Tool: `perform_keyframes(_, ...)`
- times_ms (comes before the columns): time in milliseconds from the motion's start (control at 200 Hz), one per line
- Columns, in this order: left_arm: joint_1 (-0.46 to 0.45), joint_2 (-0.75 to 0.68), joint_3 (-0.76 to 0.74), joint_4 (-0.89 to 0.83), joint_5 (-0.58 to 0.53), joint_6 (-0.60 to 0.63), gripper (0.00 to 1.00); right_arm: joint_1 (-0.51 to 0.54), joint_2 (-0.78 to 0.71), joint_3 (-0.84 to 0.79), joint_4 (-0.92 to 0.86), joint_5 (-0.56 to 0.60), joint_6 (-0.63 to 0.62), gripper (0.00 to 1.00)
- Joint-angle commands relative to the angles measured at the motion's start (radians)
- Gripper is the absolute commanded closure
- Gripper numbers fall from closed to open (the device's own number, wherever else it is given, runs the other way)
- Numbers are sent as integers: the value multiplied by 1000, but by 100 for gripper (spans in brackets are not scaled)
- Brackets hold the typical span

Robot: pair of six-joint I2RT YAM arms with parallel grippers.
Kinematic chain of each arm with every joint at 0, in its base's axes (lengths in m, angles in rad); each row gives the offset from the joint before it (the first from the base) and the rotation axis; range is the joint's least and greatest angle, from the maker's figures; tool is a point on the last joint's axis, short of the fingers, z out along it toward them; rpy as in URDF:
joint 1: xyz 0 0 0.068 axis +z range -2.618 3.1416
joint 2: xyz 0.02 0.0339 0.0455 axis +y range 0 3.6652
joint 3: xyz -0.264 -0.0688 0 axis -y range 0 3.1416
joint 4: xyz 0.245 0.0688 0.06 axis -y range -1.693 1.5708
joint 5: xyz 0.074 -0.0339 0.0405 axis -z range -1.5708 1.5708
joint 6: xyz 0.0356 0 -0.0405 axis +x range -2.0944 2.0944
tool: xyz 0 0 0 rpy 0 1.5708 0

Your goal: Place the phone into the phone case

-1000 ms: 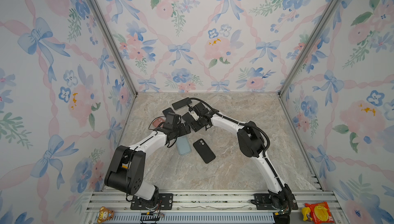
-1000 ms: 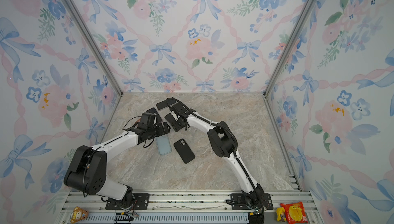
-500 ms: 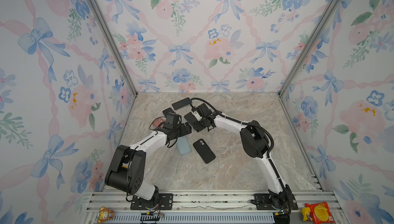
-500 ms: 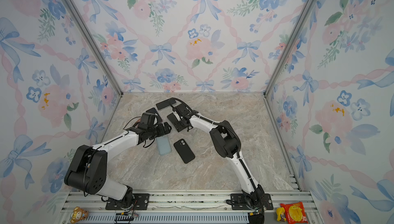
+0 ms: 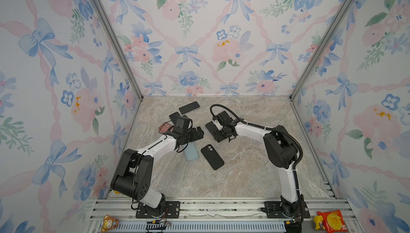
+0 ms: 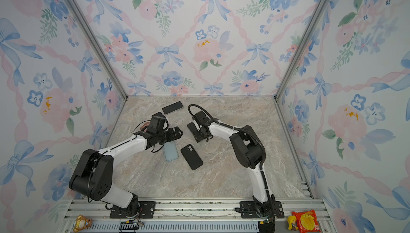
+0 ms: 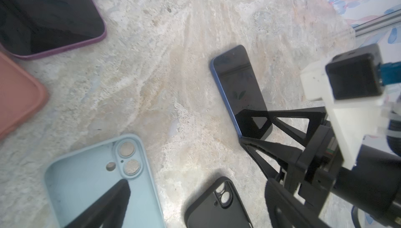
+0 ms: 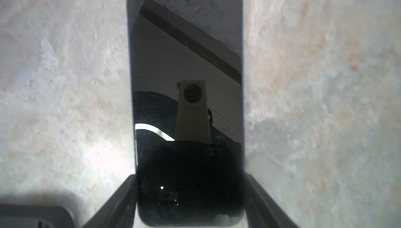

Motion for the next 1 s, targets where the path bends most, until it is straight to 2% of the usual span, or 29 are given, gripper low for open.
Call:
perform_keyframes(0,-26,-7,16,-9,5,-11,2,-3,-102,-86,-27,11,21,37)
perform_keyframes(325,-71,-33,3,-9,10,-19,2,32,-321,-336,-67,54,39,37)
perform_keyframes(645,-112,-69,-18,-9,-4,-25,2,100,-497,-529,-87,88,127,37)
perform_keyframes(995,-128,-69,-14,-10,9,-6,2,177,-592,-668,-89,117,251,37)
